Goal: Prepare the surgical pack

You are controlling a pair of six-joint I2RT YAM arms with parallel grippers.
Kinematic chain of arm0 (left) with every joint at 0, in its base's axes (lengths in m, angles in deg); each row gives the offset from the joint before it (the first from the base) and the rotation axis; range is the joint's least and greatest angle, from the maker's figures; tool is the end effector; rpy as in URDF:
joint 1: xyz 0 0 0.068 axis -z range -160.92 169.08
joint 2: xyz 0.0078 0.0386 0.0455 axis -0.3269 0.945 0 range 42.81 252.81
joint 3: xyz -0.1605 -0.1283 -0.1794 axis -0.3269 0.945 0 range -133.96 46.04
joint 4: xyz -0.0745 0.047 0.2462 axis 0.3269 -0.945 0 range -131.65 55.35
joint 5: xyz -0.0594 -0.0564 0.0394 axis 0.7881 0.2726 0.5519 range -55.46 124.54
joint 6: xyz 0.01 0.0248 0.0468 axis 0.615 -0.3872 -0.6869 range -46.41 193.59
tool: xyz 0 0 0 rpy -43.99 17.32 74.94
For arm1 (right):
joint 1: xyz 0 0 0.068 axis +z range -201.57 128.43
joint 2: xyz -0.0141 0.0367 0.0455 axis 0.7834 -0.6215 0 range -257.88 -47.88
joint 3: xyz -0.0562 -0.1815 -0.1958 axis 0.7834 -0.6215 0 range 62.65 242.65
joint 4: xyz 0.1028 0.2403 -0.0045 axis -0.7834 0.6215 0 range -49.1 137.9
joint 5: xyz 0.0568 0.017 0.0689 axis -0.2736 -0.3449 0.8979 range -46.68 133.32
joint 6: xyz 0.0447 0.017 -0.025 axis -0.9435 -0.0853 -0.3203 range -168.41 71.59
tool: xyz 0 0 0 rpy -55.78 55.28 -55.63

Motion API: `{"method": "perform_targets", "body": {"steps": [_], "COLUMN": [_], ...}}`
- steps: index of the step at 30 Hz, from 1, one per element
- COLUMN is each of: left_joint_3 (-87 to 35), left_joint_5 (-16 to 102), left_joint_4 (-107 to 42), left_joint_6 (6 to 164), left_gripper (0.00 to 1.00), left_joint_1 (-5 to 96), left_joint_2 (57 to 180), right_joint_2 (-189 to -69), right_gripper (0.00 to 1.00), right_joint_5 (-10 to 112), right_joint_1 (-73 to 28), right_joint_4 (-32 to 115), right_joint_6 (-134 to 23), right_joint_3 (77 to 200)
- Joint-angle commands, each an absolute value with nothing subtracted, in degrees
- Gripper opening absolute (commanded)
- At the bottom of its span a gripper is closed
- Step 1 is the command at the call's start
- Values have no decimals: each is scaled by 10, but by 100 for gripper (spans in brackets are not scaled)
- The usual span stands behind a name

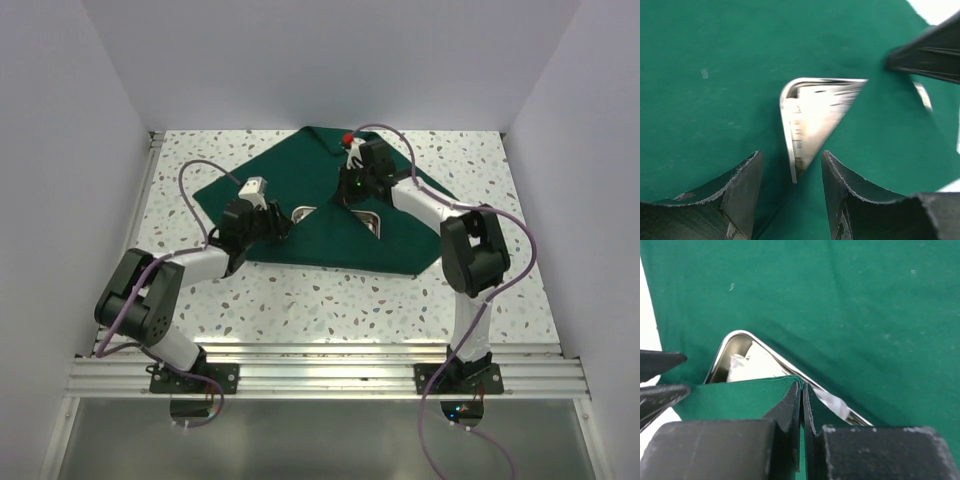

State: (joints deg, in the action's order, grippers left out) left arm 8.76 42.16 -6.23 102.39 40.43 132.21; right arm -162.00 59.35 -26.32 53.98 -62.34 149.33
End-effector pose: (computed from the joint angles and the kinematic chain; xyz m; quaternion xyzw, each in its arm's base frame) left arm 0.2917 -0.1191 0.1769 -0.0180 0.8360 -0.2816 0.4706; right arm 0.4075 0.2030 0.2244 -0.1467 0.8892 0.2582 0.3479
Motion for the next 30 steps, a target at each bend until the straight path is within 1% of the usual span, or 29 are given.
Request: {"method": "perform_targets", "body": {"steps": [1,8,17,19,20,23,24,25,26,27,30], "left_joint_3": [43,-5,-70,-76,-84,-104,-107,-109,-110,-110,-113], "left_joint_5": [363,379,388,388,388,381,376,374,368,367,377], "left_joint_4": [-112,-134,-158,-162,-166,-187,-191,-194,-197,-197,-196], "left_joint_6": [1007,1007,1000,994,992,985,983,979,978,975,971], "left_gripper": [54,54,52,47,39,28,17,13,7,4,4], "left_joint_1": [401,401,402,402,402,402,402,402,401,401,402], "left_joint_2": [1353,1403,1457,1462,1463,1474,1477,1477,1477,1476,1475], "right_joint_2": [-1622,-1598,-1606,-1613,-1616,-1634,-1636,-1644,-1647,-1649,-1664], "right_gripper": [0,0,0,0,0,0,0,0,0,0,0], "right_joint_5": [604,607,606,605,603,598,598,597,595,594,593], "right_joint_1": [-271,-271,-271,-271,-271,-271,-271,-271,-271,-271,-271], "right_joint_4": [543,534,535,539,542,555,556,558,560,562,572], "right_joint_6": [-620,-615,-612,-612,-612,-611,-610,-610,-611,-610,-606], "right_joint_3": [1528,1498,1510,1519,1525,1548,1552,1560,1564,1568,1585]}}
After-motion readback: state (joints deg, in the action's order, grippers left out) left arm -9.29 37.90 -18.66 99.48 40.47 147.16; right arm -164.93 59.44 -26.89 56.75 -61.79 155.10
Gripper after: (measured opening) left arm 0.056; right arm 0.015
